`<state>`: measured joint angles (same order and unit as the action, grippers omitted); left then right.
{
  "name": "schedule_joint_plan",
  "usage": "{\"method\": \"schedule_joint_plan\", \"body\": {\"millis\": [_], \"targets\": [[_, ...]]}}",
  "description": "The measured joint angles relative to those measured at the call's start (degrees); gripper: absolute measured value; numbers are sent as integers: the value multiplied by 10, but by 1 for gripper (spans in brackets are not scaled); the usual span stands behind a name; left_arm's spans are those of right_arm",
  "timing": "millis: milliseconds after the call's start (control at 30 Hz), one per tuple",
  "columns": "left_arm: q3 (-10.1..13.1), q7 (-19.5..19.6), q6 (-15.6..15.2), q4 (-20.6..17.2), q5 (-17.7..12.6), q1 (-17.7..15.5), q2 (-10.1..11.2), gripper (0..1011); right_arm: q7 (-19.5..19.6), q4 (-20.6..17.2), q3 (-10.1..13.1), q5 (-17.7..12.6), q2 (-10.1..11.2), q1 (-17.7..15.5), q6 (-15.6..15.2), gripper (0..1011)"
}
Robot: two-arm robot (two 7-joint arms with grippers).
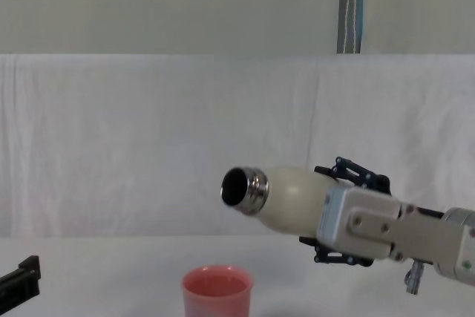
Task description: Grasp the thermos with one hand and pour water into the cup lid.
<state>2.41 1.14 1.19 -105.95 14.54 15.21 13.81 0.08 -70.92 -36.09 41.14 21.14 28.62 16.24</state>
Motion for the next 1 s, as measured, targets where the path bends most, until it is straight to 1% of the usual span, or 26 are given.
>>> {"method": "schedule_joint_plan", "body": {"millis": [33, 100, 133, 167, 200, 267, 300, 367, 400, 533, 567, 600, 667, 700, 733, 767, 833, 867, 967, 1000], "targets": [[0, 0, 0, 0, 0, 0, 0, 1001, -10, -6, 7, -15, -1, -5, 0, 950], [0, 0, 0, 0, 0, 0, 0, 1001, -17, -11, 14, -29, -2, -9, 0, 950], [0, 0, 0, 0, 0, 0, 0, 1001, -26, -18, 23, -45, -3, -15, 1, 950], [0, 0, 0, 0, 0, 0, 0, 1001, -31, -21, 28, -54, -4, -17, 1, 950], [0, 0, 0, 0, 0, 0, 0, 1001, -42, -27, 37, -76, -6, -24, 1, 950], [0, 0, 0, 0, 0, 0, 0, 1001, -55, -35, 48, -99, -8, -30, 1, 950], [0, 0, 0, 0, 0, 0, 0, 1001, -70, -43, 61, -128, -10, -37, 0, 950], [0, 0, 0, 0, 0, 0, 0, 1001, -87, -52, 74, -159, -13, -45, -3, 950], [0, 0, 0, 0, 0, 0, 0, 1001, -103, -62, 88, -190, -16, -54, -8, 950], [0, 0, 0, 0, 0, 0, 0, 1001, -132, -81, 113, -247, -21, -71, -19, 950], [0, 0, 0, 0, 0, 0, 0, 1001, -139, -85, 119, -262, -22, -76, -23, 950], [0, 0, 0, 0, 0, 0, 0, 1001, -152, -95, 130, -288, -25, -84, -31, 950], [0, 0, 0, 0, 0, 0, 0, 1001, -160, -104, 139, -310, -26, -92, -40, 950], [0, 0, 0, 0, 0, 0, 0, 1001, -168, -114, 149, -331, -28, -101, -50, 950], [0, 0, 0, 0, 0, 0, 0, 1001, -171, -119, 154, -340, -29, -106, -55, 950], [0, 0, 0, 0, 0, 0, 0, 1001, -176, -129, 163, -359, -30, -114, -66, 950], [0, 0, 0, 0, 0, 0, 0, 1001, -180, -136, 170, -374, -31, -122, -75, 950], [0, 0, 0, 0, 0, 0, 0, 1001, -184, -147, 179, -392, -32, -132, -85, 950], [0, 0, 0, 0, 0, 0, 0, 1001, -187, -160, 189, -411, -33, -145, -97, 950], [0, 0, 0, 0, 0, 0, 0, 1001, -188, -168, 195, -424, -33, -154, -107, 950]]}}
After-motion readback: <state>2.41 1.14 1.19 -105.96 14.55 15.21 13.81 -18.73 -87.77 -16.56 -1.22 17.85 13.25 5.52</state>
